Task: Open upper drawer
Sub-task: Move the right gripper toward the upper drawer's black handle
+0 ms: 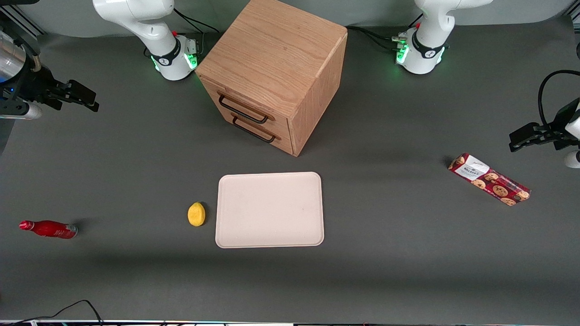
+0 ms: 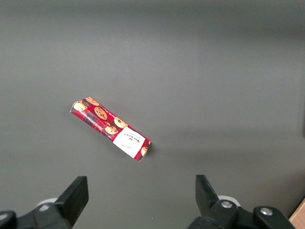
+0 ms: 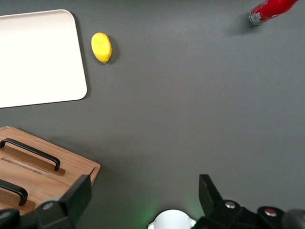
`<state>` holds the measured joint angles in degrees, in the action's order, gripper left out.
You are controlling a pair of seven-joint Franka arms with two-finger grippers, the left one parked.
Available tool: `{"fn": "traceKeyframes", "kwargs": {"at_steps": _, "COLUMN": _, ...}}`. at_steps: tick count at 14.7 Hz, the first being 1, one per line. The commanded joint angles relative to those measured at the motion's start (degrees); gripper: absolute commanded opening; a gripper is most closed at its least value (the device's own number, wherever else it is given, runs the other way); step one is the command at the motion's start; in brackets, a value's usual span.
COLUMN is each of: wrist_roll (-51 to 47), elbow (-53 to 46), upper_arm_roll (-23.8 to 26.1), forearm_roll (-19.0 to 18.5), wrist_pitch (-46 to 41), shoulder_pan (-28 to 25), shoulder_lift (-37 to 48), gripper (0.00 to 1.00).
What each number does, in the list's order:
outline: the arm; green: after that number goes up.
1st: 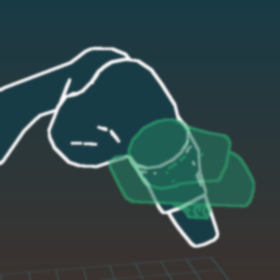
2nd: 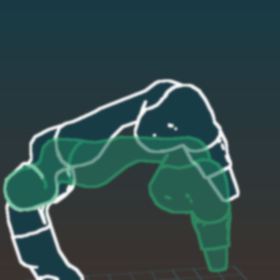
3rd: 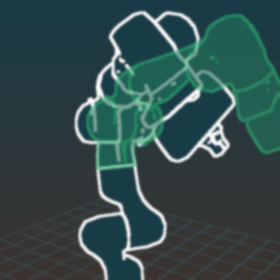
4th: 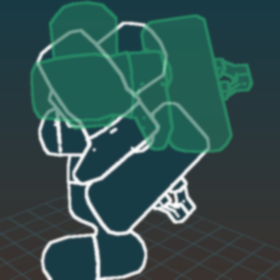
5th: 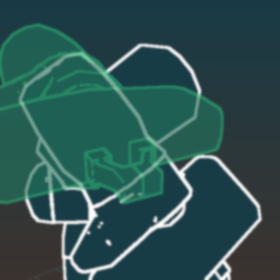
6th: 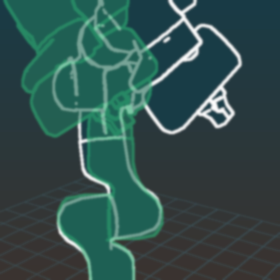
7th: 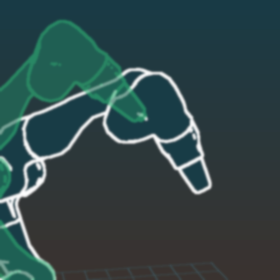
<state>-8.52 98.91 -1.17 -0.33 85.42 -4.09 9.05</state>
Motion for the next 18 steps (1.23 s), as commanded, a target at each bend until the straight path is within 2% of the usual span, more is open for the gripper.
{"fn": "traceKeyframes", "kwargs": {"at_steps": 1, "wrist_roll": 1.14, "elbow": -1.53, "upper_arm_roll": -0.50, "forearm_roll": 0.51, "wrist_pitch": -0.43, "shoulder_pan": -0.30, "shoulder_lift": -0.53, "gripper": 1.00}}
{"fn": "traceKeyframes", "kwargs": {"at_steps": 8, "wrist_roll": 1.23, "elbow": -3.11, "upper_arm_roll": 0.64, "forearm_roll": 0.68, "wrist_pitch": -3.23, "shoulder_pan": -1.70, "shoulder_lift": -0.44, "gripper": 1.00}}
{"fn": "traceKeyframes", "kwargs": {"at_steps": 14, "wrist_roll": 0.00, "elbow": -2.93, "upper_arm_roll": 16.35, "forearm_roll": 1.47, "wrist_pitch": -4.03, "shoulder_pan": -2.15, "shoulder_lift": -0.61, "gripper": 1.00}}
{"fn": "traceKeyframes", "kwargs": {"at_steps": 17, "wrist_roll": 0.09, "elbow": -2.93, "upper_arm_roll": 20.14, "forearm_roll": 6.64, "wrist_pitch": -3.94, "shoulder_pan": -2.15, "shoulder_lift": -1.05, "gripper": 1.00}}
{"fn": "traceKeyframes", "kwargs": {"at_steps": 18, "wrist_roll": 0.00, "elbow": -2.93, "upper_arm_roll": 21.54, "forearm_roll": 6.83, "wrist_pitch": -3.86, "shoulder_pan": -2.15, "shoulder_lift": -1.40, "gripper": 1.00}}
